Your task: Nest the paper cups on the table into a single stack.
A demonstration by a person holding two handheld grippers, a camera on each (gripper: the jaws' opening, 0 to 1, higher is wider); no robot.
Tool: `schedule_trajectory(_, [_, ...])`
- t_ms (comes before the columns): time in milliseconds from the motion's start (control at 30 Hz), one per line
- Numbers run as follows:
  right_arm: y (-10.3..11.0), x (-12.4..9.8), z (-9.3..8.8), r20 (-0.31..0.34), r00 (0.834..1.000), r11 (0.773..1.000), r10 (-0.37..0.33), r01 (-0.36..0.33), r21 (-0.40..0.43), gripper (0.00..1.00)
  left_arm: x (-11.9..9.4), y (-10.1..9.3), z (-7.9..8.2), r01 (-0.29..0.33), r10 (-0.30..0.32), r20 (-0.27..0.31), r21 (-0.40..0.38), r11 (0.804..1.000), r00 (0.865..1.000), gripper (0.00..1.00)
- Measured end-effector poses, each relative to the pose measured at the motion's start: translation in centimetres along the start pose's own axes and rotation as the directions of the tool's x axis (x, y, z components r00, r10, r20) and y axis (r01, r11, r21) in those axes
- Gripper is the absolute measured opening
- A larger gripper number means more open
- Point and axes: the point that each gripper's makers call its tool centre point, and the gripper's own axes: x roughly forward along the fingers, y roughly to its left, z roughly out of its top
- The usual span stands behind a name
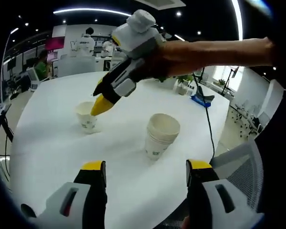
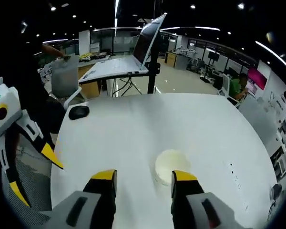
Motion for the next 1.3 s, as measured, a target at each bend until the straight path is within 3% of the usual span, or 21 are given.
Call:
schedule_trajectory(67, [0.3,0.5,-0.4,-0.035,0.999,1.0,0.014,-0.014,-0.01,0.44,0.0,-0.3,-0.1,0.005,-0.005,-0.002,0.003,1.0,1.0,0.66])
schedule_trajectory(133, [0.0,2.4,-1.0,-0.071,0.997,0.999,0.02,-0.023,-0.042,0.44,0.0,-0.5,-0.2,0.008,-0.008,-0.007,0.006,1.0,1.0,0.66])
schedule_trajectory(300, [-0.1,3.9,-1.9,-0.12,0.992,0.999,0.025,-0.03,-0.039,0.43,-0.1,-0.7,-0.4,0.008,-0.008,-0.007,-0.002,1.0,1.0,0.66])
schedule_trajectory(433, [-0.2,5.4,-3.0,-0.173,0.985,0.991,0.029,-0.05,-0.123,0.42,-0.4,-1.1,-0.4,0.012,-0.012,-0.006,-0.002,1.0,1.0,0.66])
schedule_trajectory(667, [-0.6,7.0,-3.5,-0.205,0.979,0.985,0.013,-0.048,-0.164,0.39,-0.6,-0.9,-1.1,0.004,-0.004,-0.01,-0.017,1.0,1.0,0.66])
schedule_trajectory(767, [-0.8,6.6,-4.0,-0.229,0.973,0.979,0.001,-0.048,-0.199,0.31,-0.7,-0.7,-1.2,-0.001,0.001,-0.008,-0.026,1.0,1.0,0.66])
schedule_trajectory(933, [-0.8,7.6,-4.9,-0.254,0.967,0.974,0.011,-0.068,-0.216,0.0,-0.8,-0.2,-1.4,-0.008,0.007,-0.008,-0.036,0.999,1.0,0.66])
schedule_trajectory(1067, [0.1,7.2,-4.1,-0.229,0.971,0.972,0.06,-0.11,-0.208,0.0,-0.8,0.1,-1.5,-0.011,0.011,-0.012,-0.038,0.999,1.0,0.66])
schedule_trajectory(1300, [-0.2,6.2,-4.3,-0.221,0.974,0.975,0.055,-0.1,-0.198,0.0,-0.9,0.1,-1.3,-0.013,0.013,-0.013,-0.03,0.999,1.0,0.66])
